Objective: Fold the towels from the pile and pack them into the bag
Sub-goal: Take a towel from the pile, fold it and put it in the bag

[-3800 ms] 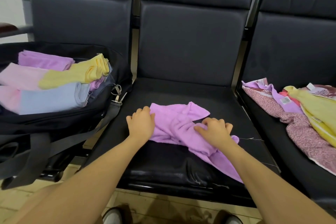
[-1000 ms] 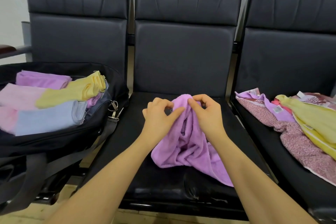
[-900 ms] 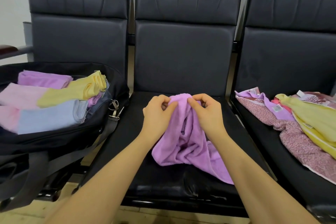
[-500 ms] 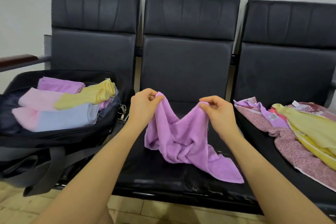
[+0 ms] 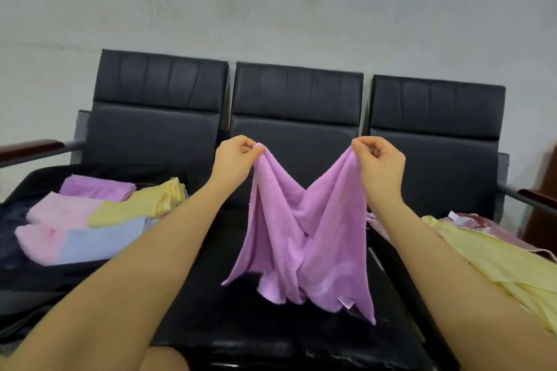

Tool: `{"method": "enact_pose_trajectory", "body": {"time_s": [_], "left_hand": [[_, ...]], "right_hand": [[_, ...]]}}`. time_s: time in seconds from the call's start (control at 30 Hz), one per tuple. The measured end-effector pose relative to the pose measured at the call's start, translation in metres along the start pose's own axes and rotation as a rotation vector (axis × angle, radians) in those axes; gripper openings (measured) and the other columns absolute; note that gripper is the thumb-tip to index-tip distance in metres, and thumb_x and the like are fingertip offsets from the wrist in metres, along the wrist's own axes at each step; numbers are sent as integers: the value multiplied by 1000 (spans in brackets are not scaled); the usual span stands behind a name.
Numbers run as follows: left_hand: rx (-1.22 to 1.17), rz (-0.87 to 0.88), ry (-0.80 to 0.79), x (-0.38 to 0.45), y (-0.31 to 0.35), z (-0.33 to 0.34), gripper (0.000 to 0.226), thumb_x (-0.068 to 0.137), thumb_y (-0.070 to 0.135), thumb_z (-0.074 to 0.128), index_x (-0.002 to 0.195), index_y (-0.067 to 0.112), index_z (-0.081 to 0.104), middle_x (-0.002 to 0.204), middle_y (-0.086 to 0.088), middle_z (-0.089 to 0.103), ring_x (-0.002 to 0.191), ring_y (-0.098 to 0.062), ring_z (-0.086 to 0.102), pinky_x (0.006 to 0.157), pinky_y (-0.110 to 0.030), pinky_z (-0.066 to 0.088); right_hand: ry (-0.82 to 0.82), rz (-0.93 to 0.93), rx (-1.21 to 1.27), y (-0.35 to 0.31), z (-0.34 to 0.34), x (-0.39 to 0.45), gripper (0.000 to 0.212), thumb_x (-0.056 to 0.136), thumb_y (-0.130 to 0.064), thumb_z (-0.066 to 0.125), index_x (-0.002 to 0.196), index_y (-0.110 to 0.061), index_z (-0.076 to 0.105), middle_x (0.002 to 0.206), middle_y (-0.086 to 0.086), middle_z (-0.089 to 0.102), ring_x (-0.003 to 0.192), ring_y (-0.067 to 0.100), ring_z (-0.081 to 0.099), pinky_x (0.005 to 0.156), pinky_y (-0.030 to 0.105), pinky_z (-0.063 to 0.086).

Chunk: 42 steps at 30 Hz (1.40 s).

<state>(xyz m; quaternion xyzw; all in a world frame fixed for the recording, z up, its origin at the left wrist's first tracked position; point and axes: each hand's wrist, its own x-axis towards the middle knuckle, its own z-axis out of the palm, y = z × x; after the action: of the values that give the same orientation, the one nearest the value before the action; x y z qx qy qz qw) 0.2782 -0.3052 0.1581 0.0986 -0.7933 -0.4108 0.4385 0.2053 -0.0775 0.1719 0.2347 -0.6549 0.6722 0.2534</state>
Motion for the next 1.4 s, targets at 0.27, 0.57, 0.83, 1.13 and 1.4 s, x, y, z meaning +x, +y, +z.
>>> {"method": "enact_pose_trajectory", "body": {"time_s": [0.27,0.57,0.83,1.13,1.4], "left_hand": [[-228,-125,115,40,48,-14,16,86,10,62,100,15,67,103,1,64,101,-16,60,89,-28,49],[-232,-76,74,49,71,-20,58,87,-8,50,142,10,44,131,2,50,114,-13,50,96,-23,40],[-86,-59,72,49,57,-19,60,86,-6,46,144,6,38,149,-6,39,136,-22,38,103,-27,37],[73,51,-19,50,36,-16,18,89,6,52,94,21,61,85,2,53,81,-13,47,79,-25,36],[93,-24,148,52,24,-21,28,92,11,53,118,6,64,119,-7,63,111,-21,56,88,-25,41]], "right_hand": [[209,20,52,-32,-19,26,27,93,-9,55,117,-13,67,106,-4,67,95,6,61,82,10,45],[203,37,102,-42,-40,37,46,95,2,46,134,-21,55,139,-1,53,127,13,50,108,29,39],[329,104,183,-24,-42,29,31,93,-4,53,120,-15,65,110,-4,67,103,11,62,91,22,48],[360,173,149,0,-35,24,31,90,-2,55,116,-12,67,100,2,66,82,7,60,82,20,48],[297,58,-164,9,-39,26,31,94,-5,49,123,-7,61,112,-1,55,102,13,52,93,24,40]]}}
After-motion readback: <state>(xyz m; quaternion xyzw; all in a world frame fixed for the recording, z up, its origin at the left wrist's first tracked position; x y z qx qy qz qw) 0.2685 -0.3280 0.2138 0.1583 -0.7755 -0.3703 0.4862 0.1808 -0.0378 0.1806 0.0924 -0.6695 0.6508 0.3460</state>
